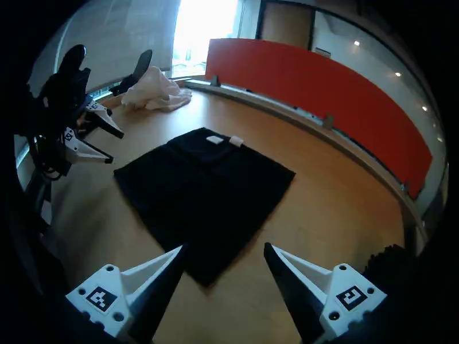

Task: Fold towel

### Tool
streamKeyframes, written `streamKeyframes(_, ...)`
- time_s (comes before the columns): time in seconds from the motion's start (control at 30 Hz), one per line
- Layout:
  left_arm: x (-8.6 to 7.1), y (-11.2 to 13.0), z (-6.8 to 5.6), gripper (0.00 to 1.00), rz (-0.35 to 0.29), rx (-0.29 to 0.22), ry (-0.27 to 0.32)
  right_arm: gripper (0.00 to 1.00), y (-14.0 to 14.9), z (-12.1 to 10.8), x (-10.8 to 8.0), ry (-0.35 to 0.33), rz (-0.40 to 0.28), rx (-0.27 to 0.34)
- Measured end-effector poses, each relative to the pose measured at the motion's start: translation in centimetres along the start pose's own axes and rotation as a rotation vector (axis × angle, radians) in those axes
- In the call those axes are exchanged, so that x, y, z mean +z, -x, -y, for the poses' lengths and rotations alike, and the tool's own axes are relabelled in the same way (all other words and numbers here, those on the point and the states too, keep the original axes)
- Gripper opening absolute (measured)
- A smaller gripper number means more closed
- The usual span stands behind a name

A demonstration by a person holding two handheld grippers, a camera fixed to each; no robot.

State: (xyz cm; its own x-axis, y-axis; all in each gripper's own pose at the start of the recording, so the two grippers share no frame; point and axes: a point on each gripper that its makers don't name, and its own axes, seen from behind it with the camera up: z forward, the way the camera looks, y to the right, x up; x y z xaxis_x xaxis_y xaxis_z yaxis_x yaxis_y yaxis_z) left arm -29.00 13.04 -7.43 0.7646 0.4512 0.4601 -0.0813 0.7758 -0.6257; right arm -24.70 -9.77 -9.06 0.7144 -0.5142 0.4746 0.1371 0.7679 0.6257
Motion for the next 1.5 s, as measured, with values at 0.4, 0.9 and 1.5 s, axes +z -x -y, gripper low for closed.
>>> streamKeyframes(0.4,1.5,3.3,-1.1,0.95,0.092,-0.016,0.033,1.00,3.5,1.1,0.9,-0.034,0.073,-0.010)
streamKeyframes(0.9,2.4,4.5,-2.2,0.95,0.176,-0.031,0.079,0.90,4.8,1.6,1.7,-0.084,0.112,-0.007)
streamKeyframes(1.5,2.6,4.5,-2.3,0.92,0.200,-0.014,0.094,0.67,5.4,2.4,1.9,-0.137,0.135,-0.010)
